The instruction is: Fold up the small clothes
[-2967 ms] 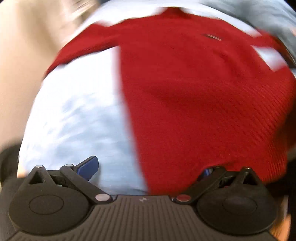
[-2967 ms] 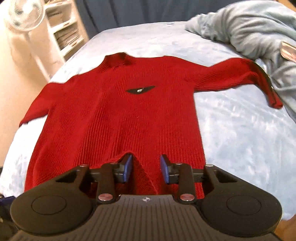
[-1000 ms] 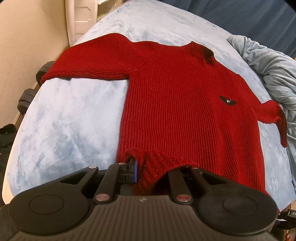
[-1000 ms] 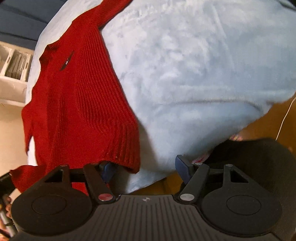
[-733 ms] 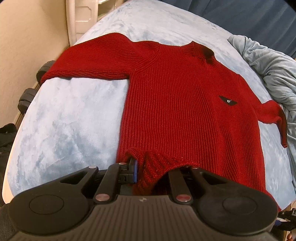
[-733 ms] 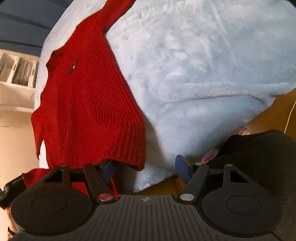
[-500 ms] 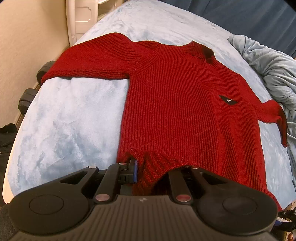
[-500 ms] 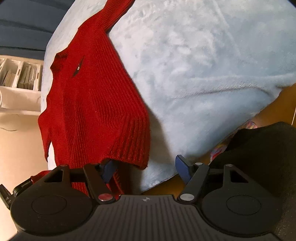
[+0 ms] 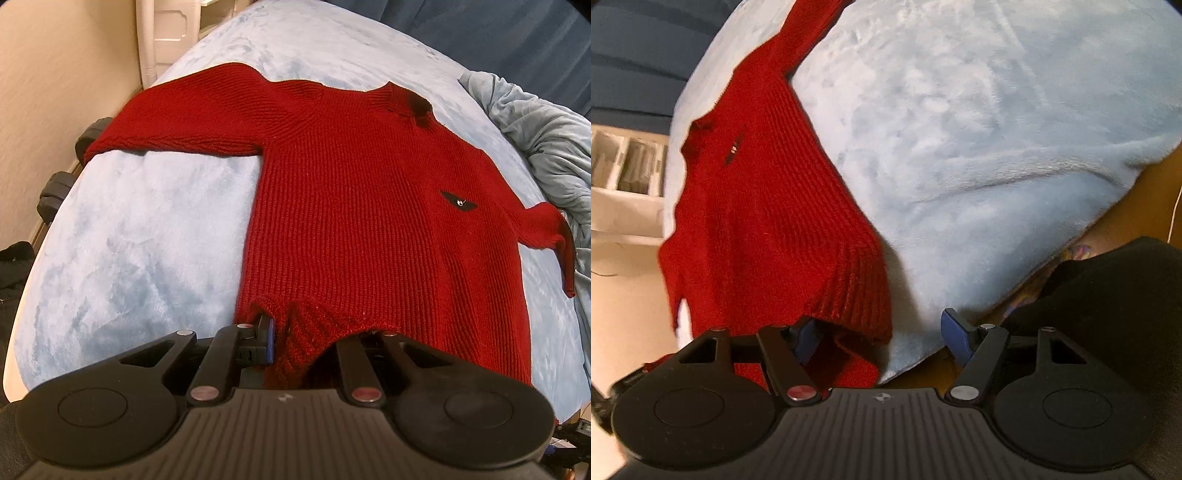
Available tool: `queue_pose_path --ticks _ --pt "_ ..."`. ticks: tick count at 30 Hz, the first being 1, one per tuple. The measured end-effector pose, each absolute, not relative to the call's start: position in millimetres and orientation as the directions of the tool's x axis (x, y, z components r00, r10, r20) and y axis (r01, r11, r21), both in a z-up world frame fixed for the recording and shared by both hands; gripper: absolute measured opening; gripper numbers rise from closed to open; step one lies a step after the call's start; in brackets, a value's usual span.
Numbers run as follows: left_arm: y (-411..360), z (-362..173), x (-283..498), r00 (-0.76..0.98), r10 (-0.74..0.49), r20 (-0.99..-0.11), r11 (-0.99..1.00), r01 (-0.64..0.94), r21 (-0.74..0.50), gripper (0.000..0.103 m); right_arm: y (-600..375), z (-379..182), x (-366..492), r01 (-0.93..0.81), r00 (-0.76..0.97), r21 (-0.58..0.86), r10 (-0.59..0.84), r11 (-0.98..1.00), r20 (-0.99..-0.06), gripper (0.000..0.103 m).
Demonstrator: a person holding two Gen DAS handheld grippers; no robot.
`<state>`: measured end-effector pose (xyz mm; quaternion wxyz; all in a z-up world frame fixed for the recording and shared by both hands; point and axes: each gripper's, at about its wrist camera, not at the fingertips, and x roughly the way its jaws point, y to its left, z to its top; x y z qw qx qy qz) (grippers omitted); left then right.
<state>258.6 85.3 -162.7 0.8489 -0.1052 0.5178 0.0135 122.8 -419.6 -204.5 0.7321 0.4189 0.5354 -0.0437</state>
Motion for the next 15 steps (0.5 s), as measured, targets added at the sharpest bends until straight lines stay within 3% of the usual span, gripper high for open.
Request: queue_pose_path --ticks 1,2,3,11,15 --pt "86 -163 258 0.463 -0.086 -0.882 0.977 -0.133 -0.165 0.014 -415 -209 126 0.502 0.407 0.56 0.392 0.659 -0.825 0.061" --pt "86 -163 258 0.462 -0.087 -0.883 0.977 -0.134 -0.166 0.014 -410 -213 130 0.479 0.389 0.561 0.41 0.675 -0.825 0.031" --pt "87 -164 257 0.46 -0.087 -0.883 0.977 -0.134 -0.166 0.014 -405 -215 132 0.469 0.372 0.548 0.407 0.693 -0.834 0.014" --pt "90 -173 245 0.449 -0.081 -0.89 0.981 -0.122 -0.15 0.017 -428 -159 129 0.428 0.517 0.37 0.112 0.825 -0.849 0.012" --pt "83 -188 232 0.424 -0.086 -0.902 0.986 -0.095 -0.139 0.017 -441 -150 139 0.392 0.514 0.343 0.106 0.853 -0.851 0.012"
